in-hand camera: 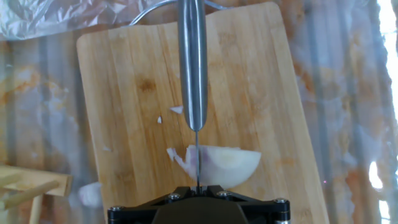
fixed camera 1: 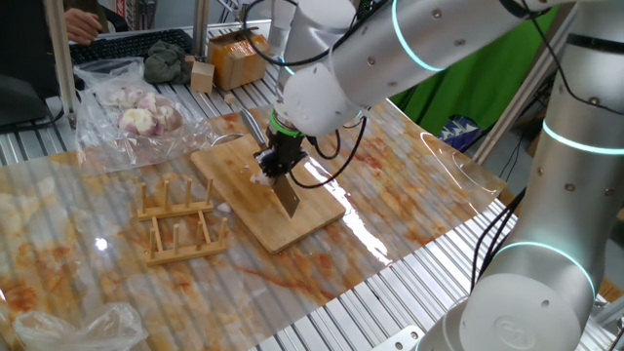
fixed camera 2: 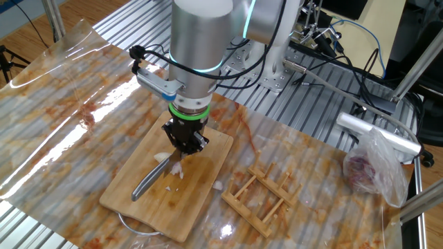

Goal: Chop the onions

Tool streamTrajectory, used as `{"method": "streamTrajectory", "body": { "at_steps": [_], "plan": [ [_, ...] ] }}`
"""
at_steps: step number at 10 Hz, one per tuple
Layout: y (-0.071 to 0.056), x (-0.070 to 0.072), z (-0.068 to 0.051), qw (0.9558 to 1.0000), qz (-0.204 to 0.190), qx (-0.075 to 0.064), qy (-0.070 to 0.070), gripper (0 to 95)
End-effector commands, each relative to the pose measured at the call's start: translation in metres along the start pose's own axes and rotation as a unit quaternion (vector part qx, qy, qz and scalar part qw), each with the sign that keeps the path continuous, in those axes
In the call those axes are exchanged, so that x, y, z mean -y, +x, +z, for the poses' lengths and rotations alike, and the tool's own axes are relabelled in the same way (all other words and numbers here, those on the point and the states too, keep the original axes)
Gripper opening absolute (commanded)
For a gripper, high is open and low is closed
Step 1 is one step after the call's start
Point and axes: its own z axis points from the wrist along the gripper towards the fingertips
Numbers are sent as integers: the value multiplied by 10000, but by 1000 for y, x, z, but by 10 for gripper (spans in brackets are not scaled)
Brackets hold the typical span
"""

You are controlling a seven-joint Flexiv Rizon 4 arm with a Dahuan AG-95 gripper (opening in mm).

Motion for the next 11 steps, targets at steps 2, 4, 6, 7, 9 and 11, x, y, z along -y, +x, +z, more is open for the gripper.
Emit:
{"method": "streamTrajectory", "body": {
  "at_steps": [2, 4, 6, 7, 9, 11],
  "plan": [
    [0, 0, -11, 9996, 22, -273, -48, 0],
    [-1, 0, -9, 9992, 24, -385, -91, 0],
    [-3, -2, 10, 9983, 80, -533, -211, 0],
    [-3, -2, 23, 9981, 81, -571, -211, 0],
    [-2, -3, 19, 9979, 93, -622, -177, 0],
    [-3, -3, 8, 9979, 111, -620, -146, 0]
  ]
}}
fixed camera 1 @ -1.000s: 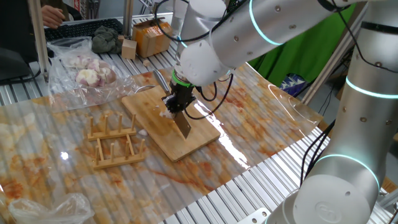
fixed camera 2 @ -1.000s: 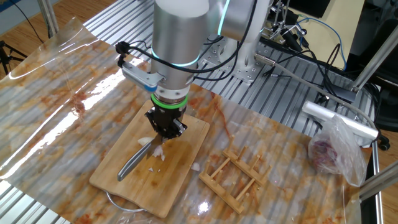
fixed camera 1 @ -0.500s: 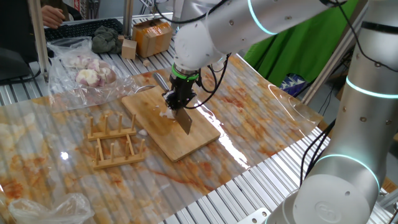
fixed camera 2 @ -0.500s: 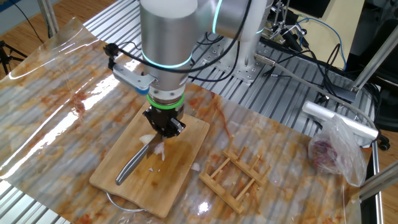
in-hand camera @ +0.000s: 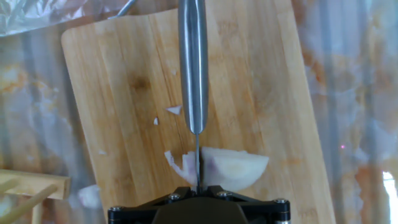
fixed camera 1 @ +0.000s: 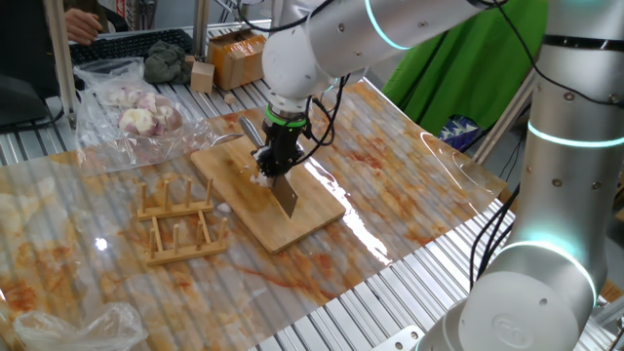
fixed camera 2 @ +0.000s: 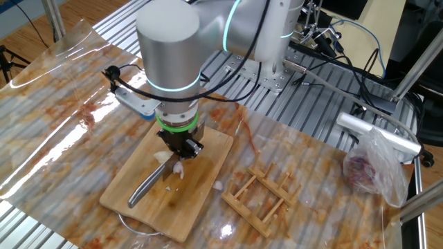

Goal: Chop the onions

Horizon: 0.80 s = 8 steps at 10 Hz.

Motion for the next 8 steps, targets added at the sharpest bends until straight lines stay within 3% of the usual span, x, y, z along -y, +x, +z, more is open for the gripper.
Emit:
{"method": "streamTrajectory", "body": {
  "at_steps": [1, 4, 8],
  "plan": [
    [1, -2, -9, 10000, -6, 50, -14, 0],
    [2, -2, -17, 9999, 2, 91, 100, 0],
    [7, 2, -44, 9999, 97, 68, 85, 0]
  ]
}}
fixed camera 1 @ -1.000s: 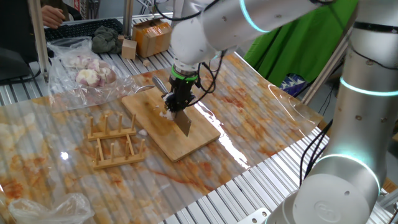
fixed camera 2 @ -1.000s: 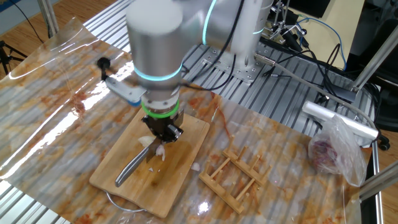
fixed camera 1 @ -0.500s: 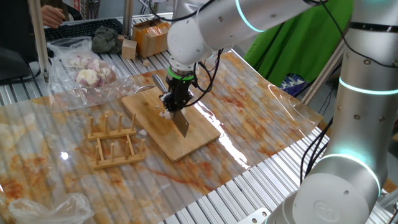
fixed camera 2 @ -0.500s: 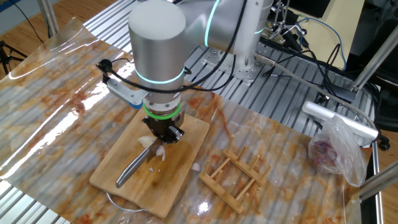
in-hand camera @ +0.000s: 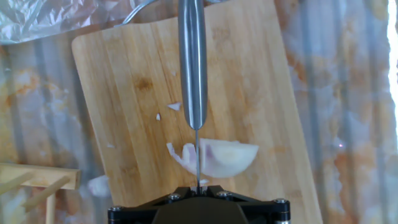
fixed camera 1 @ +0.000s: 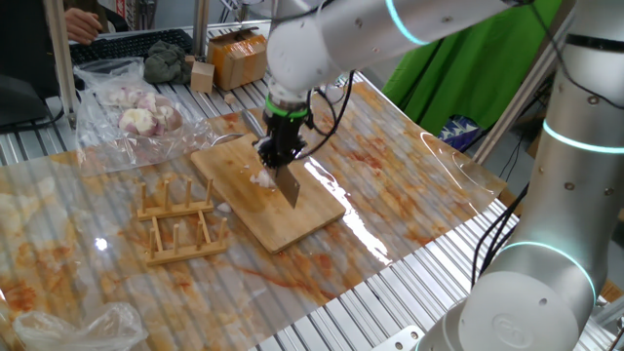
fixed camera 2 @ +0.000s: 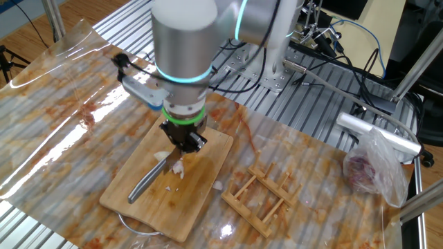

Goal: Chop the onions

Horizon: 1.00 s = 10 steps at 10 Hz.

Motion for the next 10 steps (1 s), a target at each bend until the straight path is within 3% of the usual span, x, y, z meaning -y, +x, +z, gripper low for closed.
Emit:
{"method": "streamTrajectory", "body": {
  "at_steps": [1, 4, 10],
  "plan": [
    [3, 3, -11, 10000, 14, -20, 14, 0],
    [4, 6, -17, 10000, 6, 30, 15, 0],
    [3, 17, -15, 9999, -106, 43, 41, 0]
  ]
}}
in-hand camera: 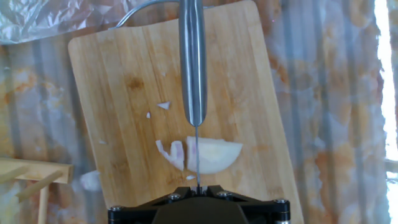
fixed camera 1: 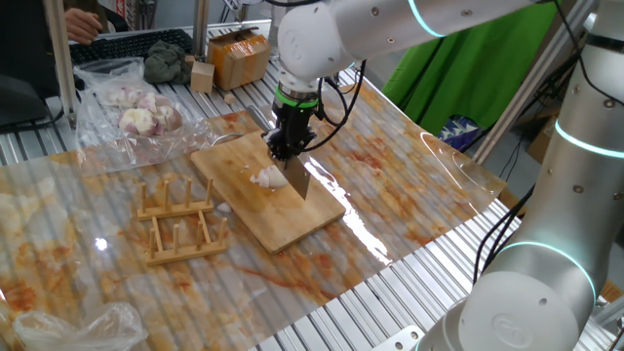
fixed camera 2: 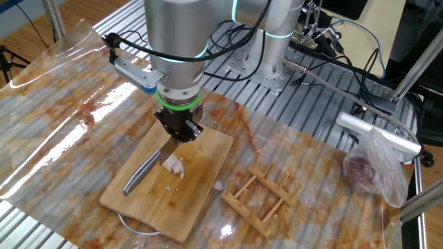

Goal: Chop the onions

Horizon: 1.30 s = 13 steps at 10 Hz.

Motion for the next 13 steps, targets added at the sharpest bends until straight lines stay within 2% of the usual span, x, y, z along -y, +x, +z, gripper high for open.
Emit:
{"method": "streamTrajectory", "body": {
  "at_steps": [1, 3, 4, 6, 7, 8, 11, 13],
  "plan": [
    [0, 2, 1, 10000, -4, 5, -14, 0],
    [1, 1, 13, 10000, -12, 6, -12, 0],
    [1, 0, 22, 10000, 1, 22, -19, 0],
    [0, -4, 51, 9999, 16, 144, -19, 0],
    [0, -4, 55, 9999, 33, 149, -22, 0],
    [0, -4, 55, 9999, 60, 128, -83, 0],
    [0, -5, 60, 9998, 89, 105, -117, 0],
    [0, -4, 53, 9997, 152, -19, -213, 0]
  ]
}}
